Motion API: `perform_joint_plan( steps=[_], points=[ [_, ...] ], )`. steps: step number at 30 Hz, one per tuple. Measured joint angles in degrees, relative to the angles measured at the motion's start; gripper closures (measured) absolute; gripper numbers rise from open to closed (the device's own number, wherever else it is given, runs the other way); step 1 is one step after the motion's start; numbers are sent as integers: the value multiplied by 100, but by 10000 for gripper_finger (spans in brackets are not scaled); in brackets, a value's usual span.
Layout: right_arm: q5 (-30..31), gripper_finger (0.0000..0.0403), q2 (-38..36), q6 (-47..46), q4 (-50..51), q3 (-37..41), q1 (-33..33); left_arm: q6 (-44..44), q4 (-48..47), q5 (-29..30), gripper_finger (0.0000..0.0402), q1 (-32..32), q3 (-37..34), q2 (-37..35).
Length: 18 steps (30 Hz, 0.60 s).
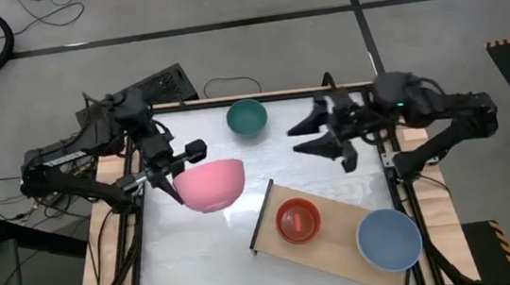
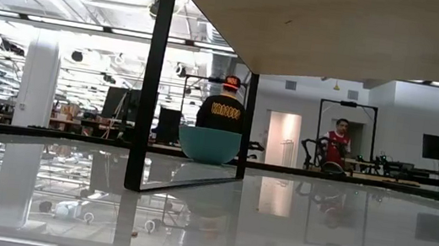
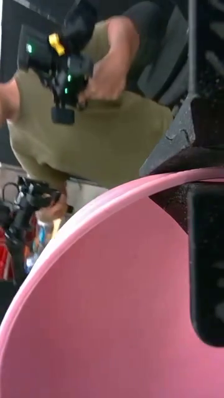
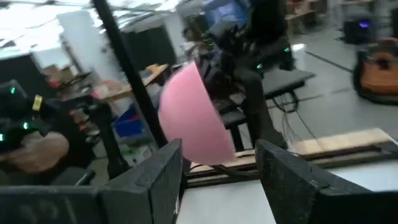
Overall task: Place and stack bowls onto a shelf
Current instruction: Stack the pink bowl on top of the blue bowl on the shelf
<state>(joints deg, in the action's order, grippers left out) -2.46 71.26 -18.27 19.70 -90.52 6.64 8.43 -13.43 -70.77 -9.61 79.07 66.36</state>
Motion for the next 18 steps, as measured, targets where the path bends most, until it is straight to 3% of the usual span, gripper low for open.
perform_joint_plan(
  steps=[10,18],
  points=[
    [-1940,179,1049,185,-1782,17,-465,1221,1155,-90,401,545,0,678],
    [-2521,179,1321,-6,-1856,13,-488,1751,1447,-298,401,780,0,1161]
  ],
)
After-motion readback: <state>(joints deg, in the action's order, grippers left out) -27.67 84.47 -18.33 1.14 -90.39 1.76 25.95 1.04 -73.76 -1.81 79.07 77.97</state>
